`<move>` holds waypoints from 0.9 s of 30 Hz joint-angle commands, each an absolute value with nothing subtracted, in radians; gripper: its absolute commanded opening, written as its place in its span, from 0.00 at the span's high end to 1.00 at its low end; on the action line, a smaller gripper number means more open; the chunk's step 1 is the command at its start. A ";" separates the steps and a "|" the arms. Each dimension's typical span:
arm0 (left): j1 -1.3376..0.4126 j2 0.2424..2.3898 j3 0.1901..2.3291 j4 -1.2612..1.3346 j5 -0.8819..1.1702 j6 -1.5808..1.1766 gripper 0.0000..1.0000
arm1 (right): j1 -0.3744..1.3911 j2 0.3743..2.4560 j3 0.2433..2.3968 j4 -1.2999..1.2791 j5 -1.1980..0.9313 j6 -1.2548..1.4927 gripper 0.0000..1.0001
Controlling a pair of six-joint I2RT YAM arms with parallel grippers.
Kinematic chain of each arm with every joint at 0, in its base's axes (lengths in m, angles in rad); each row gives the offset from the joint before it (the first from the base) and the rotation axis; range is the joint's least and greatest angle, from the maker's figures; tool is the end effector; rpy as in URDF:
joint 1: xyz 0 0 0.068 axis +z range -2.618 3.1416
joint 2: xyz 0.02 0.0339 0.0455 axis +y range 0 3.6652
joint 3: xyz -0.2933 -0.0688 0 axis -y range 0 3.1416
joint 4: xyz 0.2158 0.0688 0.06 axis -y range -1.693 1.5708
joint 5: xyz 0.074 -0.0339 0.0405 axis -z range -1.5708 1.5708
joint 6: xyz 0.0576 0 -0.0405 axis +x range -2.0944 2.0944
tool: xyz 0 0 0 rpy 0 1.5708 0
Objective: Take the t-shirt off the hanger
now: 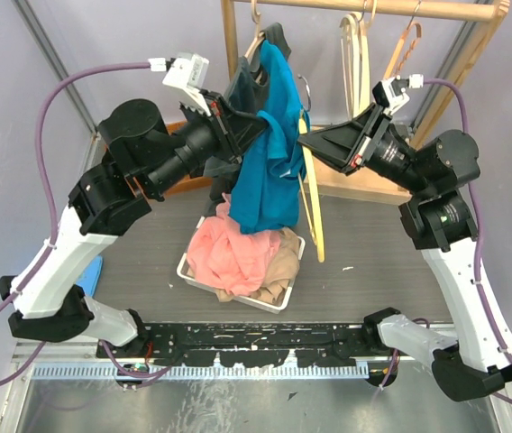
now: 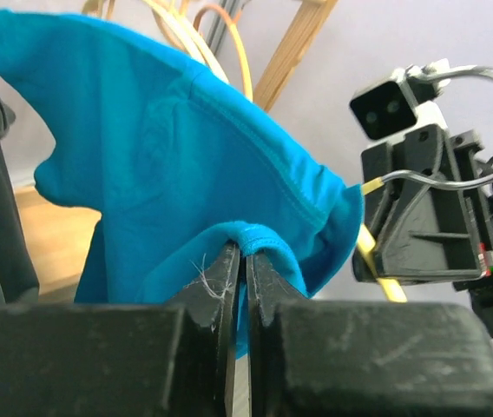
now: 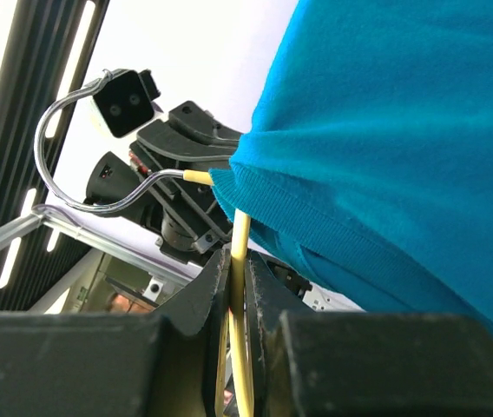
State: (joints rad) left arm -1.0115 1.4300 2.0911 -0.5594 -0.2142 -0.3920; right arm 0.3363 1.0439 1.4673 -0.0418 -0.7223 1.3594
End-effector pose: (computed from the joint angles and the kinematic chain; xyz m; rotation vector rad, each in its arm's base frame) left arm 0.1388 -0.1986 0.5970 0.2946 1.5213 -0.9735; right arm 0.1322 0.0866 0.5540 0.0033 1.5442 1.8319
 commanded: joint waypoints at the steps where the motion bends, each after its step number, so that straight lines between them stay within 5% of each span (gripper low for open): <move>1: -1.010 1.395 2.012 -0.518 -0.157 -0.400 0.86 | 0.332 0.998 1.464 0.008 -0.752 1.335 0.99; 10: -1.011 1.305 1.808 -0.433 -0.046 -0.433 0.82 | 0.332 0.953 1.413 -0.051 -0.767 1.327 0.99; 27: -1.010 1.304 1.753 -0.376 0.047 -0.404 0.44 | 0.333 0.940 1.388 -0.076 -0.766 1.319 0.99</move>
